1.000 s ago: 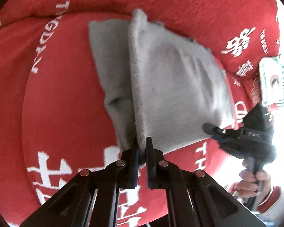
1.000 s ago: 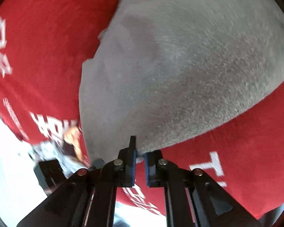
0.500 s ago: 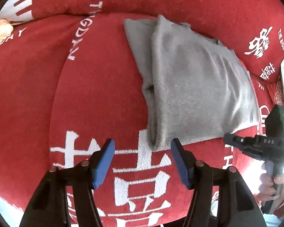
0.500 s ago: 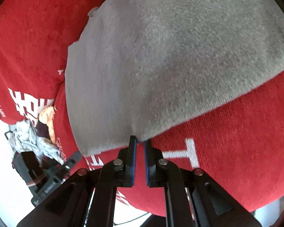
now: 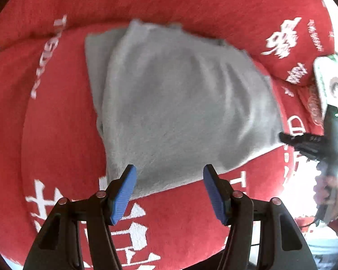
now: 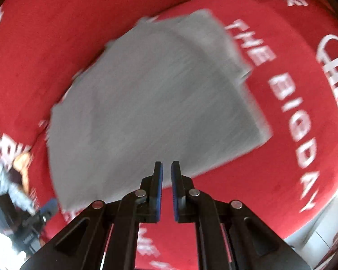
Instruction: Fold small clothes
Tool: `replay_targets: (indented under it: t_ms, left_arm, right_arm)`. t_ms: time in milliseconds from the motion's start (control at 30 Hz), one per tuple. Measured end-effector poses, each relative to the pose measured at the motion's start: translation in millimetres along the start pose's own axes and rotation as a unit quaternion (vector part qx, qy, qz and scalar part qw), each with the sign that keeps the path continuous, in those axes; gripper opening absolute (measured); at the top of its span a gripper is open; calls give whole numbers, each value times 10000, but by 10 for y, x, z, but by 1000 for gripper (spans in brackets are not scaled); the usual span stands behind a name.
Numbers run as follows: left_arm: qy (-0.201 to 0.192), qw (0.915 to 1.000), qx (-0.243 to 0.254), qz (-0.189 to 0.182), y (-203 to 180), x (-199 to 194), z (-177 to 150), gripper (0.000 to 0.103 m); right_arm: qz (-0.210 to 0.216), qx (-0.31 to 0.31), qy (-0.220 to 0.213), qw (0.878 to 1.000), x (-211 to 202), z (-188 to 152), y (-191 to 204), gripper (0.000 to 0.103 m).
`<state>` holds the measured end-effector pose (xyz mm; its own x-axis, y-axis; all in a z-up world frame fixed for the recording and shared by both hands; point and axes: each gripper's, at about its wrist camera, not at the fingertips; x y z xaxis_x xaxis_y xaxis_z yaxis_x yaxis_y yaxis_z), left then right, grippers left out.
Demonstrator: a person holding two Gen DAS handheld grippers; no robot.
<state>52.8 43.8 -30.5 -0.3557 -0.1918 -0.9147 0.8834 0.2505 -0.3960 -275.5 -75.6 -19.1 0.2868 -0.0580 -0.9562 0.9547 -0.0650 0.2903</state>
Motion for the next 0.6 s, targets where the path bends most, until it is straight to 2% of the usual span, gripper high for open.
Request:
replay_targets:
  t_ms: [67,133,233,300,467,600]
  left_arm:
    - [148,9996,-219,34,95,114,-69,62]
    - [11,9997,-224,-60,156,120,-136,62]
    - [24,10000,-58,-18,142,112,-173,62]
    - [56,10000,-7,10,138,110,-189,62]
    - [204,9996,-107,180,137,-5,-191,62]
    - [-2,9991,-90,402,158,-210,-134,62]
  right_arm:
    - [-223,19,39,9997,55,114,-183,9]
    - [-504,94,208,9985,184,165,-397,6]
    - [-118,342,124,9993,199,171,-626,3]
    - [-107,271,121,9995,186,165,-647,3]
    - [-459,-192,225,9985,180,191,-547,4]
    - [-625,-265,296,9973,155,216,-461,7]
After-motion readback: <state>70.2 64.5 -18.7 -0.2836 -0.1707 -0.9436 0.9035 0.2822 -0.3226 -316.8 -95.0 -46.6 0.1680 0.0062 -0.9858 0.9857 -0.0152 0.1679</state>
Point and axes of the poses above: each gripper's, at about its wrist camera, not at the fingertips, and x roughly the way its jaws point, y to its left, z to its top, and after that the axes turned 1 degree about y, right-handed
